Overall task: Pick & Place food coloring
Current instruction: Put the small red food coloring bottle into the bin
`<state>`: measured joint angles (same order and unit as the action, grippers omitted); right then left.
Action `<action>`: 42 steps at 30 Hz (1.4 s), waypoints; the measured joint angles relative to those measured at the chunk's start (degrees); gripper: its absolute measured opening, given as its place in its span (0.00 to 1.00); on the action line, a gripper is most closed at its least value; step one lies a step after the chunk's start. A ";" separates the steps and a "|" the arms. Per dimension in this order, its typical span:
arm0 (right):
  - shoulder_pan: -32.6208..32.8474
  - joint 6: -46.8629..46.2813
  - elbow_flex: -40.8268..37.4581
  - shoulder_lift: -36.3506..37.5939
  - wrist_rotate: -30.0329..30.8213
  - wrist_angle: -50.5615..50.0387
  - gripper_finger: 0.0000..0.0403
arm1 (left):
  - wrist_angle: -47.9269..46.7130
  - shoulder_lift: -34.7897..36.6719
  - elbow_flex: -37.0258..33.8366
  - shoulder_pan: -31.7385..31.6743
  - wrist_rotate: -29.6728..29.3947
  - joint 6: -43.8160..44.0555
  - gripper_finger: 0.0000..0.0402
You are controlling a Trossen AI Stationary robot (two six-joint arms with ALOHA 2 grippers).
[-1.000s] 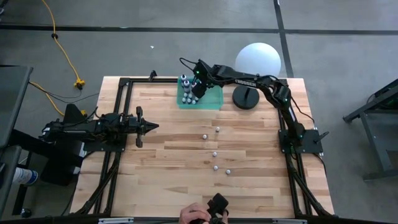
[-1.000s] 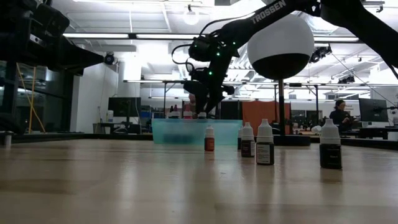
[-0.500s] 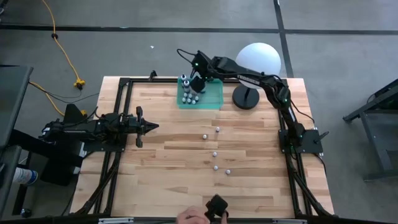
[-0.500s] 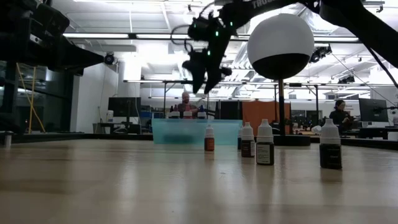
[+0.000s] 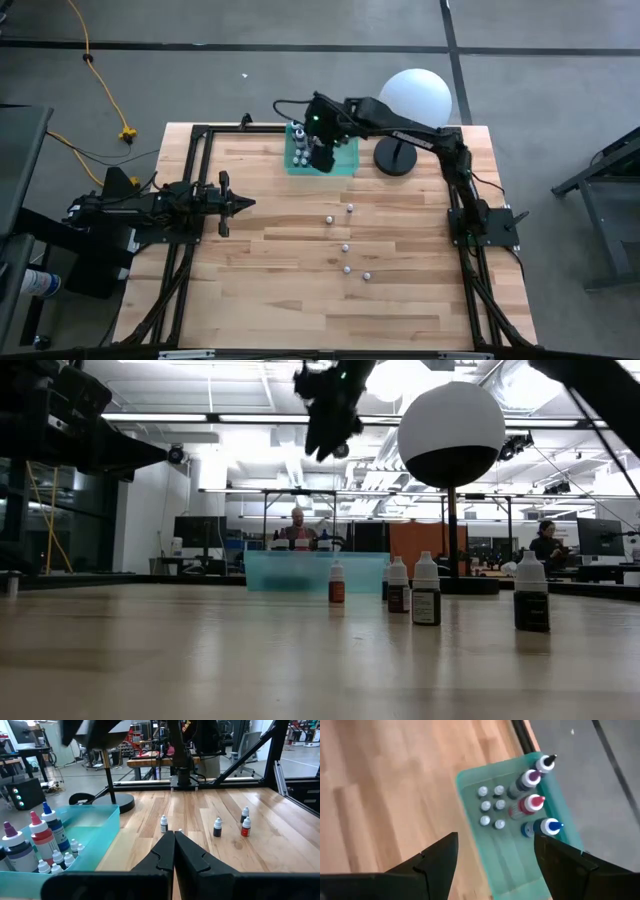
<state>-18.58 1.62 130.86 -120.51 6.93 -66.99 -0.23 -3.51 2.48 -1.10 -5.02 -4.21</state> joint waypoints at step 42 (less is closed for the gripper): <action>4.75 6.15 -91.58 39.65 -16.07 61.84 0.62 | 0.00 0.00 0.00 -0.02 0.00 0.00 0.00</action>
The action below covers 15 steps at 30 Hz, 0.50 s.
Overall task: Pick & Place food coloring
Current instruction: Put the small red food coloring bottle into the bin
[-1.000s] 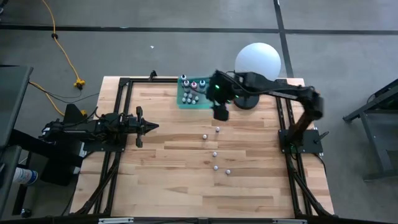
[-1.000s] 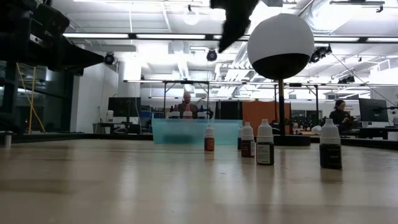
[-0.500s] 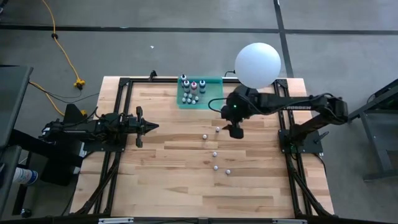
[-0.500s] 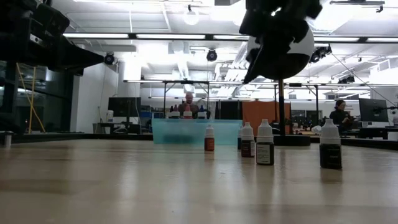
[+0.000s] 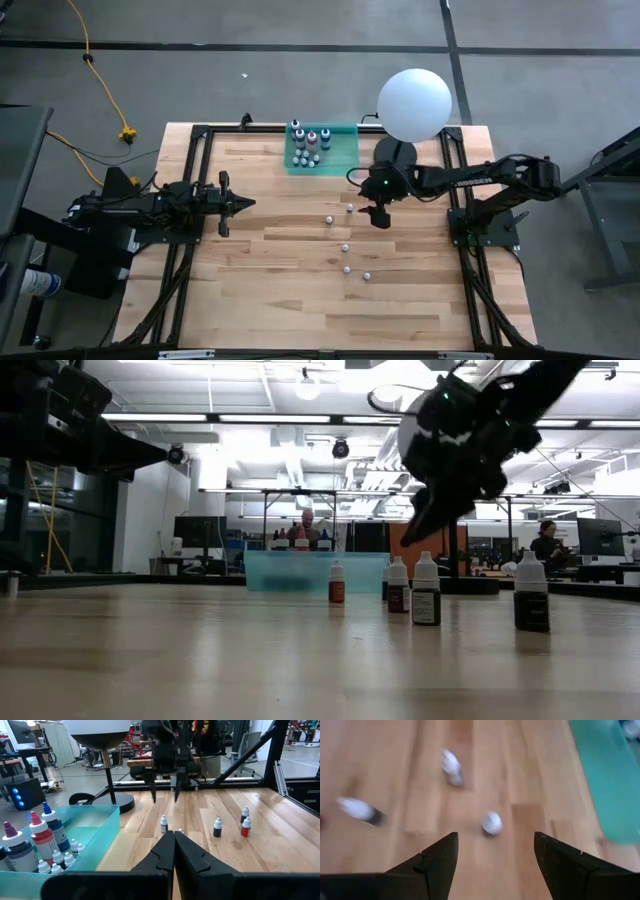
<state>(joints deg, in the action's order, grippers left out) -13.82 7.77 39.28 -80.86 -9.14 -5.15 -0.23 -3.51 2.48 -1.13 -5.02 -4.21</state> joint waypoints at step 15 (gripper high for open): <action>1.97 -0.13 -4.83 -2.53 2.20 8.79 0.62 | 0.02 0.00 0.00 0.01 0.00 0.00 0.00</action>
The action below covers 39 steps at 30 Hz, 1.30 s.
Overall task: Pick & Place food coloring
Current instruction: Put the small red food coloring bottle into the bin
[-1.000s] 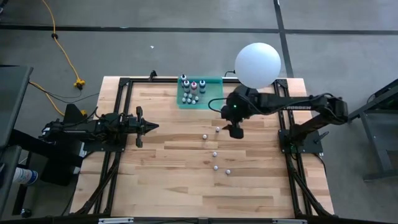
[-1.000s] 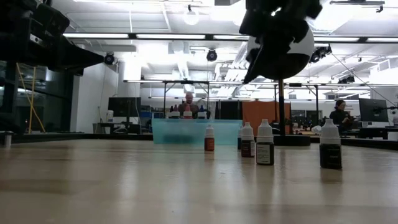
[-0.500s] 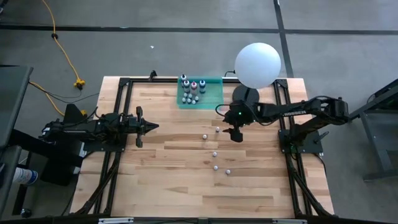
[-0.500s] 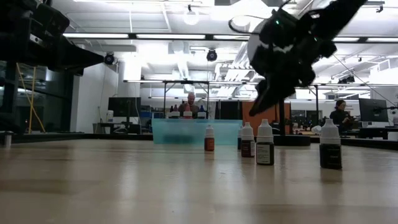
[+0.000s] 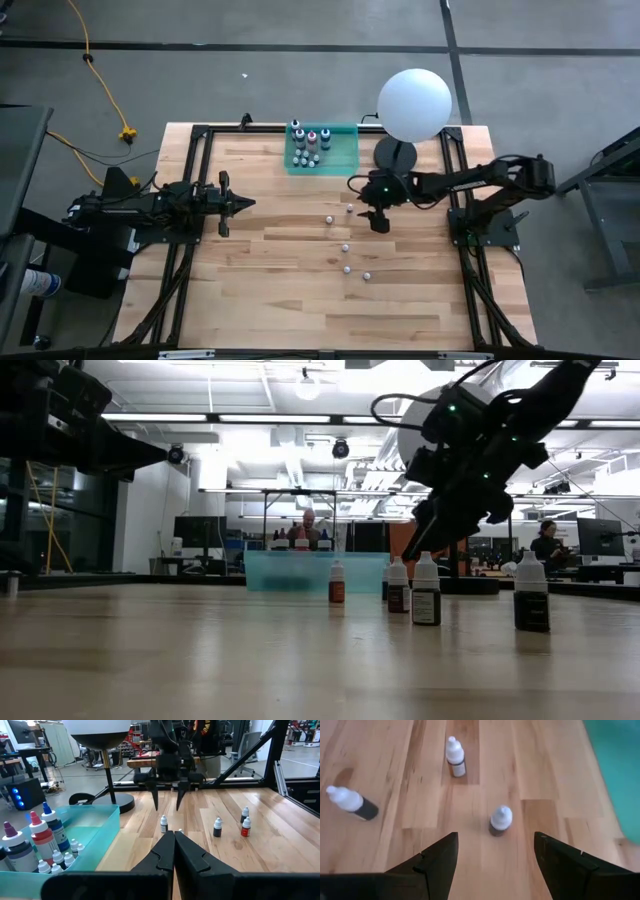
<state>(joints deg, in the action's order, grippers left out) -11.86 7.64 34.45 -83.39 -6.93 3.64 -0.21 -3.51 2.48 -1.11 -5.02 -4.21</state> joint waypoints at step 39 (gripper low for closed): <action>-0.07 0.08 5.67 -5.95 1.13 -3.02 0.33 | -0.02 0.00 0.00 0.01 0.00 0.00 0.00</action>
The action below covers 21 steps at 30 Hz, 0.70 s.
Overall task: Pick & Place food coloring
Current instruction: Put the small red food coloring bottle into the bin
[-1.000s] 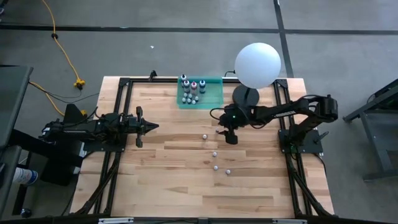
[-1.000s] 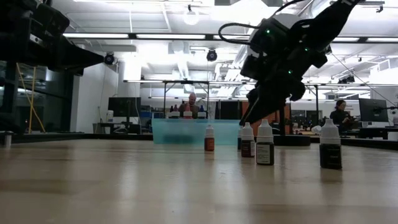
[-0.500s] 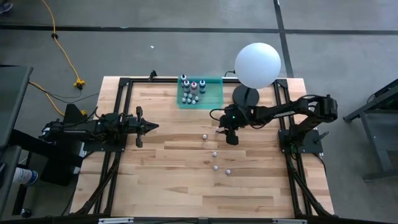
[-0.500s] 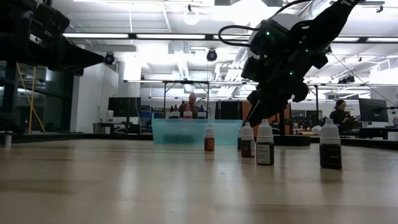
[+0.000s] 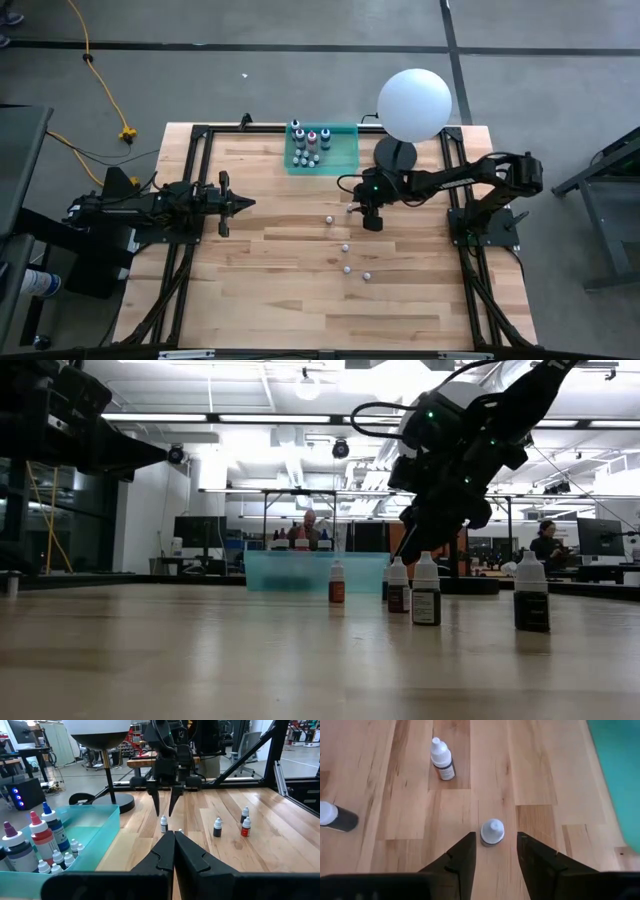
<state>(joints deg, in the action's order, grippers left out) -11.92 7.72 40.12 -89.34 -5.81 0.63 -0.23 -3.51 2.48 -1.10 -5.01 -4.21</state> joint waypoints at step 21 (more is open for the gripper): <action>0.00 -1.38 0.00 -2.69 0.75 3.97 0.40 | 0.00 0.00 0.00 -0.02 0.00 0.00 0.00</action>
<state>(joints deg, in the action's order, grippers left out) -11.92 6.34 40.12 -92.03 -5.05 4.60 -0.23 -3.51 2.48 -1.13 -5.01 -4.21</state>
